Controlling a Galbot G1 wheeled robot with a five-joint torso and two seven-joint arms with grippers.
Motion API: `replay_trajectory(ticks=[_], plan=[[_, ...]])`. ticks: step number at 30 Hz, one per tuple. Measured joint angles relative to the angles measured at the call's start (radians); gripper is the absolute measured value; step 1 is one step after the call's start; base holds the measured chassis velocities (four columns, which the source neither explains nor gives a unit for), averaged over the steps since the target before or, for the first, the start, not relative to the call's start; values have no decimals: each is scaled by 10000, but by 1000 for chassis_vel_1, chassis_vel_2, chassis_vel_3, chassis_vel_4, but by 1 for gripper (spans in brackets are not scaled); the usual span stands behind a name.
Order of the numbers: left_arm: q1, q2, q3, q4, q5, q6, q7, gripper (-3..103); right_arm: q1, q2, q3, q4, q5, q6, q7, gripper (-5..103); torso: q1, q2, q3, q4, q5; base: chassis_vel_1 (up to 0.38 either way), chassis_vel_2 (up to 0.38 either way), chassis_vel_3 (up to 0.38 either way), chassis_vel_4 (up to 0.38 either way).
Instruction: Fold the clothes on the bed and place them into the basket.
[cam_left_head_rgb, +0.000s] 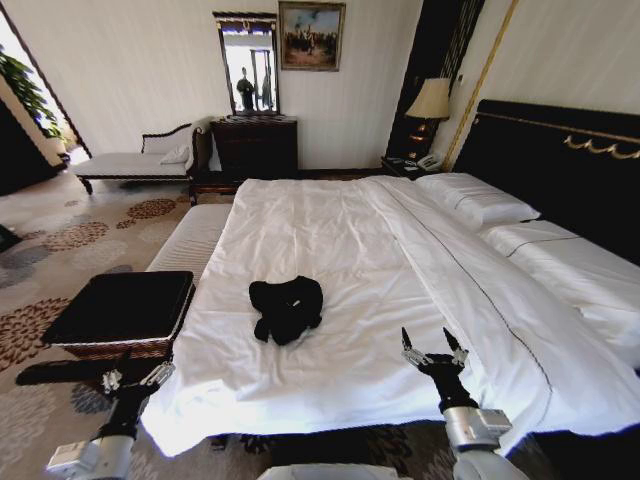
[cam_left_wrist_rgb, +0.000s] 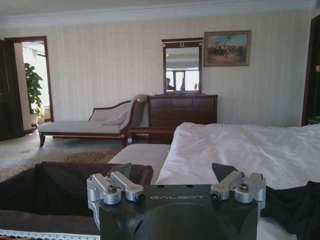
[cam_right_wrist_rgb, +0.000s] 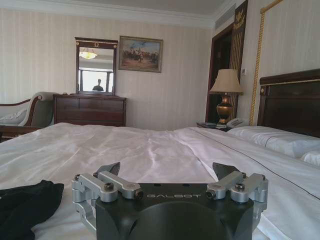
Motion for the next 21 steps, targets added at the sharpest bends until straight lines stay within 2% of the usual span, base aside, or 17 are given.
replay_trajectory(ticks=[21], plan=[[-51,9,21,99,-36,24,-29,92,21,20,-88,-46,-10,21,82,100,1,0,0,1,0,-31,80,32,-88]])
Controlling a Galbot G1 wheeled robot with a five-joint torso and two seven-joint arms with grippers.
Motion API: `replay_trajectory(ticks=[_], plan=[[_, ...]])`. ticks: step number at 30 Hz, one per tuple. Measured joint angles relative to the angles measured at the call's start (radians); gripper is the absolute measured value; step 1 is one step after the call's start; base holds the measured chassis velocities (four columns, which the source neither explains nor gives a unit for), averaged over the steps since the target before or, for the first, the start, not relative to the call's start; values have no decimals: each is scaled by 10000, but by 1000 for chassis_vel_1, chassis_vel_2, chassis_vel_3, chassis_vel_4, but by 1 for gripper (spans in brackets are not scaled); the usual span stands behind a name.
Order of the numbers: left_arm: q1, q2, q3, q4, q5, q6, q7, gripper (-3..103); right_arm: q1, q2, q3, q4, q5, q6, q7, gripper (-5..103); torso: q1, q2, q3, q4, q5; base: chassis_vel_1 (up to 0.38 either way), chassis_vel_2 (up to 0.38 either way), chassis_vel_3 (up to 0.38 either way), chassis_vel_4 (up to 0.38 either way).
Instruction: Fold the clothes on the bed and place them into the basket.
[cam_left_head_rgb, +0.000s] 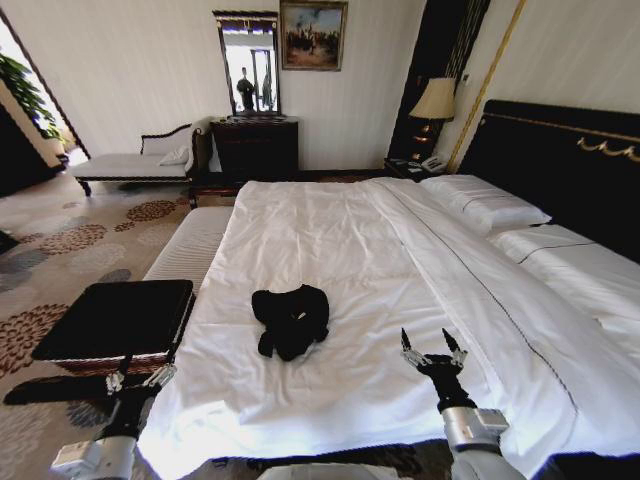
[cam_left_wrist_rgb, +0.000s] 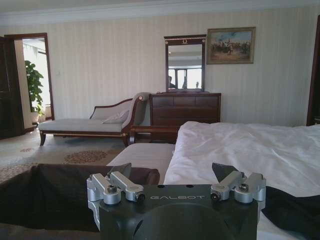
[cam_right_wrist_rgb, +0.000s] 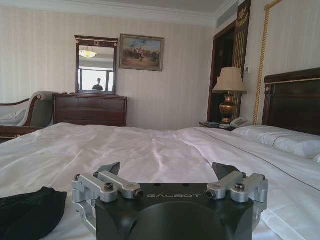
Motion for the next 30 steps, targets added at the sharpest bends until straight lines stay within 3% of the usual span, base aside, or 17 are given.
replay_trajectory(ticks=[6,7,10,11,13,14,15,19,20,24,25,27,30], plan=[[-10,0,74,83,-61,6,-12,92,113,-172,-116,-14,334,-294,241,100,2,-1,1,0,0,-7,34,13,-26],[-1,0,106,97,-82,18,-13,92,130,-290,-174,35,583,-518,277,100,2,-1,1,-2,2,0,0,0,0],[87,48,280,199,-213,71,-5,92,401,-853,-446,377,2513,-1892,587,100,1,0,1,-2,3,0,0,0,0],[87,48,280,199,-213,71,-5,92,401,-853,-446,377,2513,-1892,587,100,1,0,1,-2,3,0,0,0,0],[173,146,393,322,-222,95,4,92,1150,-1621,-479,621,4557,-3358,1090,100,-1,1,0,-3,0,0,0,0,0],[173,146,393,322,-222,95,4,92,1150,-1621,-479,621,4557,-3358,1090,100,-1,1,0,-3,0,0,0,0,0],[207,173,438,392,-196,95,6,92,1577,-2089,-466,623,5418,-3861,1317,100,-1,0,0,-5,5,0,0,0,0],[321,56,624,531,-92,63,15,93,3490,-4669,-629,132,8003,-5460,1894,100,0,-1,1,5,0,0,0,0,0],[321,56,624,531,-92,63,15,93,3490,-4669,-629,132,8003,-5460,1894,100,0,-1,1,5,0,0,0,0,0],[337,-262,796,597,-7,53,28,93,5908,-6092,-2040,-1034,9568,-6260,2122,100,0,-1,2,-4,5,0,0,0,0],[337,-262,796,597,-7,53,28,93,5908,-6092,-2040,-1034,9568,-6260,2122,100,0,-1,2,-4,5,0,0,0,0],[329,-384,892,635,80,55,31,93,7901,-6337,-3529,-1921,10503,-6665,2371,100,1,0,2,3,1,0,0,0,0],[290,-489,988,659,214,87,27,94,10212,-6099,-5729,-3173,10976,-6999,2591,100,1,-2,3,1,3,0,0,0,0]])
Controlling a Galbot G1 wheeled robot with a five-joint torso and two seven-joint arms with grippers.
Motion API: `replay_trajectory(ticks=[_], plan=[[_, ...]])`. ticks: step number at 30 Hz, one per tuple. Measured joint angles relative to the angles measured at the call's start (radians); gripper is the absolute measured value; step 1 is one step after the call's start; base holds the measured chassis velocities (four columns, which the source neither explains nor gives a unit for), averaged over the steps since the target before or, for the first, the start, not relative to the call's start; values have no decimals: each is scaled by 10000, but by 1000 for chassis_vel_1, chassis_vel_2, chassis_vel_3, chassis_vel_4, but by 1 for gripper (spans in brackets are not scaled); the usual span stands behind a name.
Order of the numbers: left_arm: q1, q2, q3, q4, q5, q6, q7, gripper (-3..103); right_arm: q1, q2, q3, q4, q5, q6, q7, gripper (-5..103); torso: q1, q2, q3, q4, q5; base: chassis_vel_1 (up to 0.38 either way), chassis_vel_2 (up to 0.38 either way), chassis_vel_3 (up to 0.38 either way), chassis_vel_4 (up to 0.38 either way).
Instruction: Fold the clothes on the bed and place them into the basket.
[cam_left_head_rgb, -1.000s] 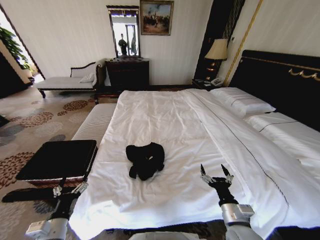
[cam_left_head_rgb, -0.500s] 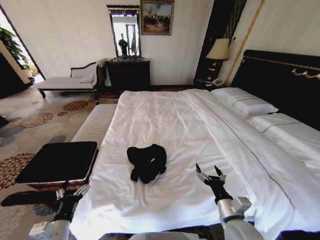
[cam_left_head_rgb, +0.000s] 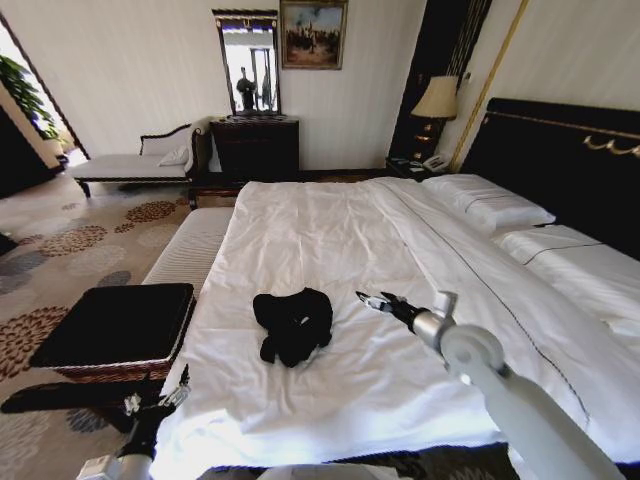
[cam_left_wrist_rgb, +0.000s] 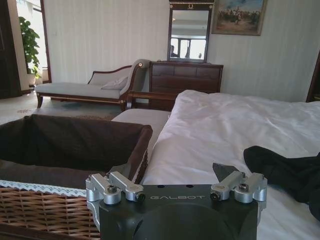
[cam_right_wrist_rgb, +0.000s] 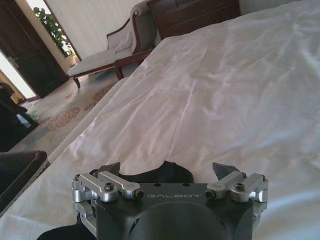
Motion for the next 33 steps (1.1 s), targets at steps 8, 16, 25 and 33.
replay_trajectory(ticks=[8,16,25,33], plan=[[-37,-223,-34,-4,34,51,1,92,2788,736,-3138,-2441,-1323,-190,-224,100,1,0,0,-3,-3,0,0,0,0],[-13,-214,-113,8,-53,12,1,92,3916,904,-4665,-3854,-2197,-196,-704,100,0,1,-2,-4,-4,0,0,0,0],[-54,-63,-222,18,-168,21,1,92,4538,1209,-5539,-4670,-2245,-236,-858,82,0,2,-2,0,-3,0,0,0,0],[-78,13,-319,41,-252,31,1,92,4587,1300,-5627,-5186,-2231,-185,-911,62,0,1,-2,-2,-3,0,0,0,0]])
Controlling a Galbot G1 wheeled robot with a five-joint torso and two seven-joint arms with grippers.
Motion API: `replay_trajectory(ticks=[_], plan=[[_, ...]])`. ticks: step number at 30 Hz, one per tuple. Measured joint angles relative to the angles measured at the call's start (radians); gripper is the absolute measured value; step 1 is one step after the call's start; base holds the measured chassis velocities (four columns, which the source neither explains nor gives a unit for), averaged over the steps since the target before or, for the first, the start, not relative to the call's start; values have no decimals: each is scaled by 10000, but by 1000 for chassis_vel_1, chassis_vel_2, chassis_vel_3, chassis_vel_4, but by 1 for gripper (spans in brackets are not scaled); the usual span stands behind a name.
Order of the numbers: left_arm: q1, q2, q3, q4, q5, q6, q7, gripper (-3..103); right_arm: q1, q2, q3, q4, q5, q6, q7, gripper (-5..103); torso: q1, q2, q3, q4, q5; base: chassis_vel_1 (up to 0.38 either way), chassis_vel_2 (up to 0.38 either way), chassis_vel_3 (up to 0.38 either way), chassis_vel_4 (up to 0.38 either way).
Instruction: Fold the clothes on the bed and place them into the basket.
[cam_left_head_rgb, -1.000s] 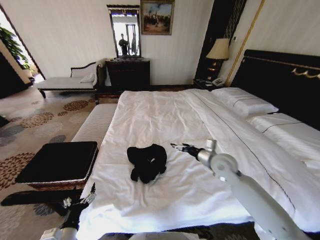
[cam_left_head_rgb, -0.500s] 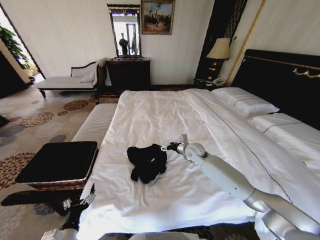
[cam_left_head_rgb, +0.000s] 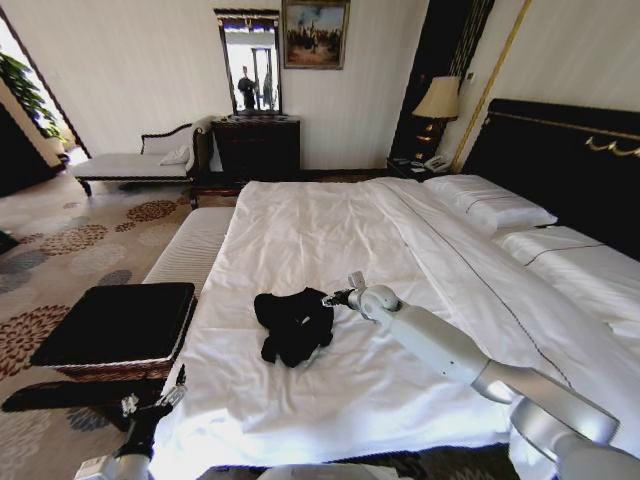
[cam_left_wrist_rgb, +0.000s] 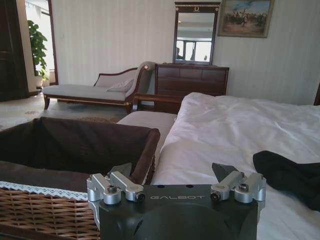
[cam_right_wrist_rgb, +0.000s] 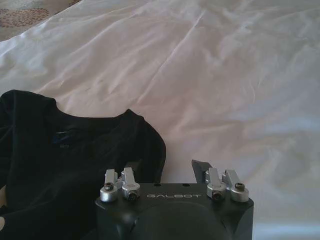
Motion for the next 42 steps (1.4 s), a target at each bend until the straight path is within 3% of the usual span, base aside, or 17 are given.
replay_trajectory(ticks=[1,4,7,8,10,16,26,31,34,35,38,39,42], plan=[[0,0,0,0,0,0,0,92,0,0,0,0,0,0,0,62,0,0,0,0,0,0,0,0,0],[-68,4,2,55,6,26,-1,92,37,21,-2,6,103,0,-58,46,0,0,0,0,0,0,0,0,0],[-108,-7,5,70,6,49,-1,92,57,34,-40,48,202,-10,-78,41,0,0,-1,0,-1,0,0,0,0],[-127,-11,4,93,6,57,-3,92,63,56,-58,83,338,-29,-41,30,-1,0,-1,1,0,0,0,0,0],[-142,-13,-4,115,6,60,-2,92,63,68,-67,99,443,-60,5,30,-1,0,0,2,0,0,0,0,0],[-215,-20,-152,174,-163,94,-7,92,71,14,-208,197,517,-156,12,3,0,1,0,1,-1,0,0,0,0],[-303,137,-145,258,-290,232,-21,92,48,-31,-140,307,573,-156,12,1,-1,0,0,1,0,0,0,0,0],[-678,680,102,319,-938,916,-69,92,-21,-116,116,410,553,-89,95,1,-1,0,-1,1,0,0,0,0,0],[-1290,1093,432,330,-1815,1890,-279,92,-50,-195,171,434,498,-45,97,1,-1,0,0,1,-1,0,0,0,0],[-1813,1294,696,333,-2447,2487,-477,92,-90,-220,193,455,463,-31,96,1,-1,1,-1,2,0,0,0,0,0],[-2457,1481,1004,362,-3093,2979,-742,90,-140,-240,210,491,441,-28,94,1,-1,0,0,0,-2,0,0,0,0],[-3378,1725,1436,529,-3747,3397,-1094,88,-227,-263,241,546,427,-27,96,1,0,0,0,-6,0,0,0,0,0],[-3989,1878,1781,796,-3971,3555,-1290,85,-286,-281,268,579,399,-27,99,1,1,0,1,0,2,0,0,0,0]])
